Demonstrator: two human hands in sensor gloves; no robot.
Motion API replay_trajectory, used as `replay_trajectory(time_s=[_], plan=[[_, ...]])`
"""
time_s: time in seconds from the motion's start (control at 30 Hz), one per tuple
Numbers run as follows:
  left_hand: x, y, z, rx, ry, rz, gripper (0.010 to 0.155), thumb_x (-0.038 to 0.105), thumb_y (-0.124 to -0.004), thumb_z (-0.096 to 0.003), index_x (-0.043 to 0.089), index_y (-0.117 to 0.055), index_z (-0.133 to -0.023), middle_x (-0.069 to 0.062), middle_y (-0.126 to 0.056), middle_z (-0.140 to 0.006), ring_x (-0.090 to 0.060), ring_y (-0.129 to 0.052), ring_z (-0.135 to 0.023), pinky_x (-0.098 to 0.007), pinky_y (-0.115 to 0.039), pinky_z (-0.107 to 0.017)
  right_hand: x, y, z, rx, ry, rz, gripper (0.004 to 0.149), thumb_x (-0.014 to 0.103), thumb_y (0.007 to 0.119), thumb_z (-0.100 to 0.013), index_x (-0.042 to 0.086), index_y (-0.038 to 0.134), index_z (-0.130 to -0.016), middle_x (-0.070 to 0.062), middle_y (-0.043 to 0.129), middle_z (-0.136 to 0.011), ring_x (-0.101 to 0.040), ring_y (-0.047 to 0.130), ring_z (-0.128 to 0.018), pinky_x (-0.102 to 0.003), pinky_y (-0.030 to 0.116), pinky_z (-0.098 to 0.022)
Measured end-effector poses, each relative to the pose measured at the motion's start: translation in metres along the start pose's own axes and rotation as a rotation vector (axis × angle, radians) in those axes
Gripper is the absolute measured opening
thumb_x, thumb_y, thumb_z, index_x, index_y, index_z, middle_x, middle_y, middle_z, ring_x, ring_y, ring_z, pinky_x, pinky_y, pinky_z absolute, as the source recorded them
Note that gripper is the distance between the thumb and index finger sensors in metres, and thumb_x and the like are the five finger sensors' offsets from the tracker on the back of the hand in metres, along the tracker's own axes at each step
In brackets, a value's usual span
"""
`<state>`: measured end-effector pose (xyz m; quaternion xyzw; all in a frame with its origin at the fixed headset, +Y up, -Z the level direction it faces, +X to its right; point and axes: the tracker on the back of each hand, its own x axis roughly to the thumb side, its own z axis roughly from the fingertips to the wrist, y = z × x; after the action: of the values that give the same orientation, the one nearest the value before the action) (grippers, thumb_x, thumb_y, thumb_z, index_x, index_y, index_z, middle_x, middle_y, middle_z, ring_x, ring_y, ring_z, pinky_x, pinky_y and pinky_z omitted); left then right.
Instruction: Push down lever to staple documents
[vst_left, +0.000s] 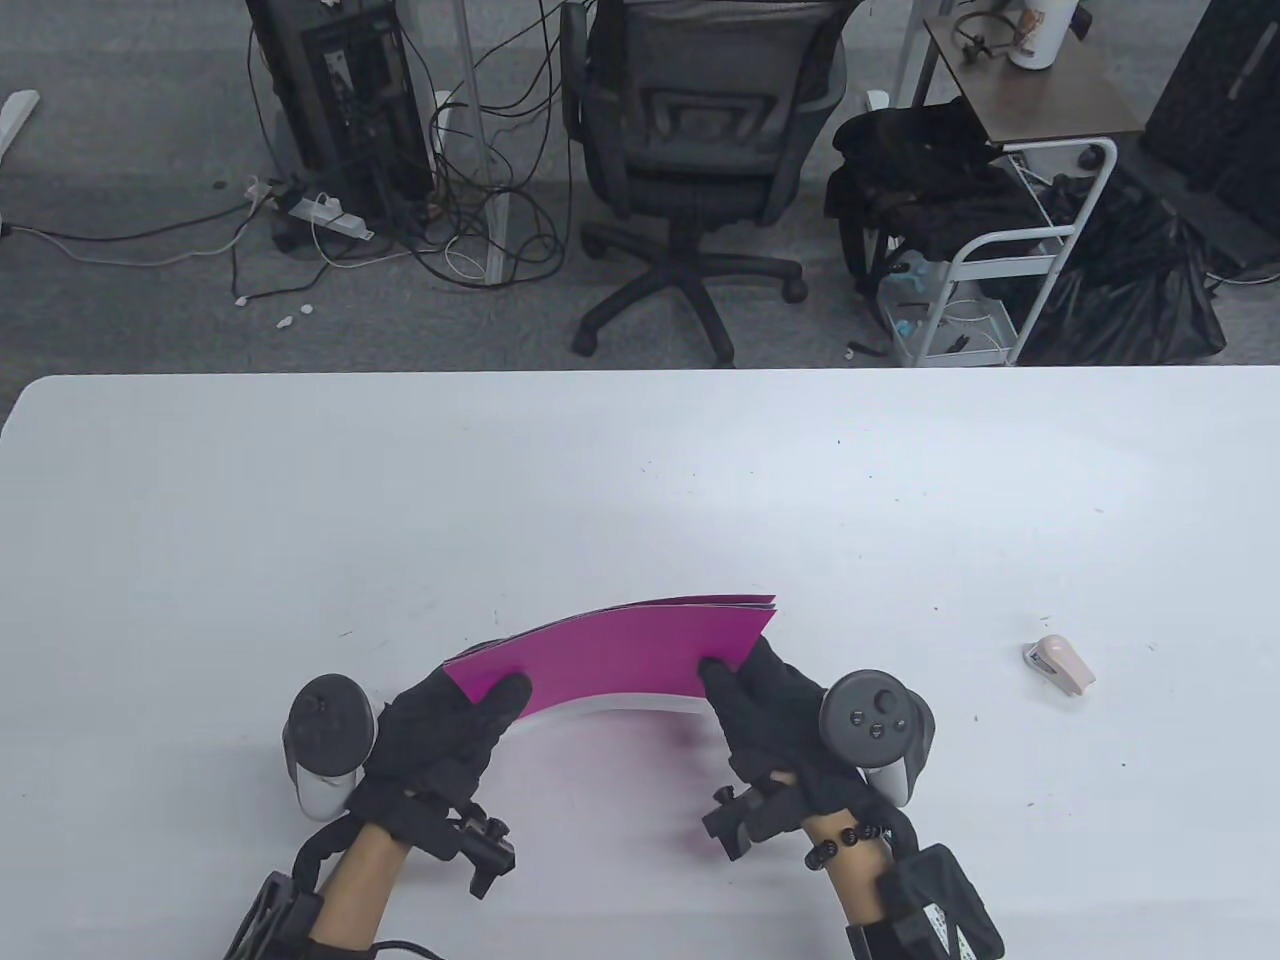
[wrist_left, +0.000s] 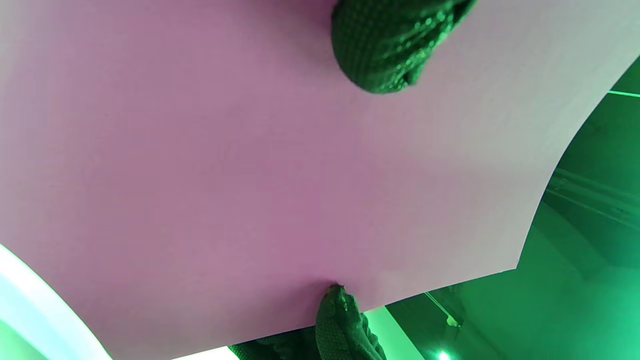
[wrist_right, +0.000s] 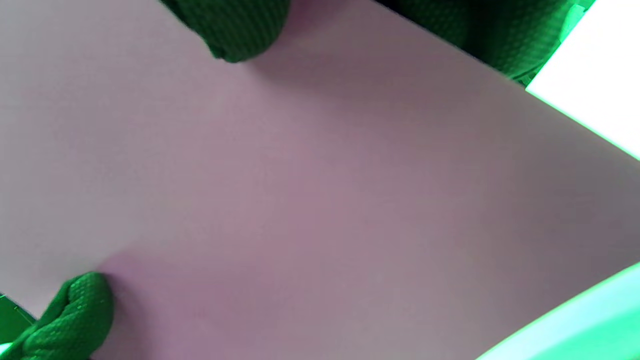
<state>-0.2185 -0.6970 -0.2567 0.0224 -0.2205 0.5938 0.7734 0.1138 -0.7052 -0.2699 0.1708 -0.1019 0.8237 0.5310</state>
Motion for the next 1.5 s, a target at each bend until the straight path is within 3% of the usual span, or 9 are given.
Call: replay_trajectory(time_s=[0.07,0.2,0.5,0.7,0.8,0.93,1.1,1.5], plan=[[-0.003,0.002,0.000,0.007,0.013,-0.017,0.047,0.030,-0.079,-0.0567,0.016,-0.074,-0.101,-0.014,-0.085,-0.102,-0.045,-0.083,-0.092,-0.075,-0.064,-0.066,-0.004,-0.001,-0.001,0.013,0.015,0.016,0.064,0.032,0.069,-0.053,0.000,0.049,-0.105,-0.026,0.073,-0.095,-0.051,0.085,-0.080,-0.065,0.073,-0.060],[-0.013,0.009,0.000,-0.020,0.050,-0.052,0.066,0.033,-0.082,-0.0555,0.013,-0.056,-0.113,-0.020,-0.072,-0.111,-0.053,-0.073,-0.098,-0.080,-0.059,-0.065,-0.012,-0.005,0.000,0.029,0.039,0.012,0.073,0.036,0.073,-0.052,-0.002,0.042,-0.107,-0.030,0.066,-0.099,-0.054,0.080,-0.085,-0.068,0.069,-0.061],[-0.013,0.007,-0.002,-0.089,0.033,-0.065,0.044,0.030,-0.081,-0.0560,0.020,-0.078,-0.099,-0.012,-0.086,-0.103,-0.049,-0.081,-0.096,-0.076,-0.063,-0.066,-0.011,-0.010,-0.001,0.036,0.022,-0.004,0.070,0.036,0.074,-0.052,0.000,0.048,-0.106,-0.026,0.073,-0.097,-0.051,0.085,-0.081,-0.066,0.071,-0.060],[-0.013,0.005,-0.002,-0.111,0.024,-0.044,0.042,0.029,-0.080,-0.0562,0.019,-0.079,-0.097,-0.011,-0.088,-0.101,-0.047,-0.083,-0.094,-0.075,-0.064,-0.066,-0.013,-0.011,0.000,0.047,0.032,-0.022,0.075,0.037,0.075,-0.052,-0.002,0.042,-0.107,-0.027,0.070,-0.098,-0.052,0.083,-0.083,-0.066,0.071,-0.061],[-0.014,0.001,-0.003,-0.130,0.017,-0.022,0.042,0.029,-0.080,-0.0564,0.020,-0.078,-0.098,-0.011,-0.088,-0.101,-0.046,-0.084,-0.095,-0.074,-0.065,-0.066,-0.011,-0.004,0.000,0.116,0.043,-0.068,0.076,0.036,0.072,-0.053,-0.003,0.036,-0.108,-0.030,0.064,-0.100,-0.055,0.078,-0.085,-0.068,0.067,-0.062],[-0.016,0.002,-0.003,-0.110,0.020,-0.031,0.041,0.029,-0.081,-0.0548,0.020,-0.082,-0.095,-0.008,-0.096,-0.094,-0.039,-0.093,-0.089,-0.072,-0.069,-0.065,-0.011,-0.005,0.000,0.084,0.044,-0.037,0.068,0.034,0.073,-0.053,-0.001,0.047,-0.106,-0.027,0.070,-0.097,-0.052,0.083,-0.083,-0.067,0.070,-0.061],[-0.016,0.004,-0.004,-0.106,0.006,-0.055,0.041,0.030,-0.083,-0.0534,0.020,-0.084,-0.093,-0.007,-0.099,-0.091,-0.035,-0.099,-0.085,-0.068,-0.076,-0.064,-0.016,-0.011,-0.002,0.096,0.042,-0.041,0.049,0.035,0.076,-0.051,0.010,0.074,-0.093,-0.018,0.086,-0.088,-0.045,0.094,-0.075,-0.063,0.076,-0.059],[-0.023,0.009,-0.005,-0.131,0.008,0.007,0.042,0.030,-0.084,-0.0529,0.020,-0.084,-0.094,-0.007,-0.099,-0.093,-0.036,-0.099,-0.086,-0.066,-0.078,-0.064,-0.017,-0.014,-0.004,0.114,0.035,-0.035,0.043,0.034,0.079,-0.048,0.013,0.082,-0.086,-0.014,0.092,-0.084,-0.041,0.098,-0.073,-0.060,0.078,-0.059]])
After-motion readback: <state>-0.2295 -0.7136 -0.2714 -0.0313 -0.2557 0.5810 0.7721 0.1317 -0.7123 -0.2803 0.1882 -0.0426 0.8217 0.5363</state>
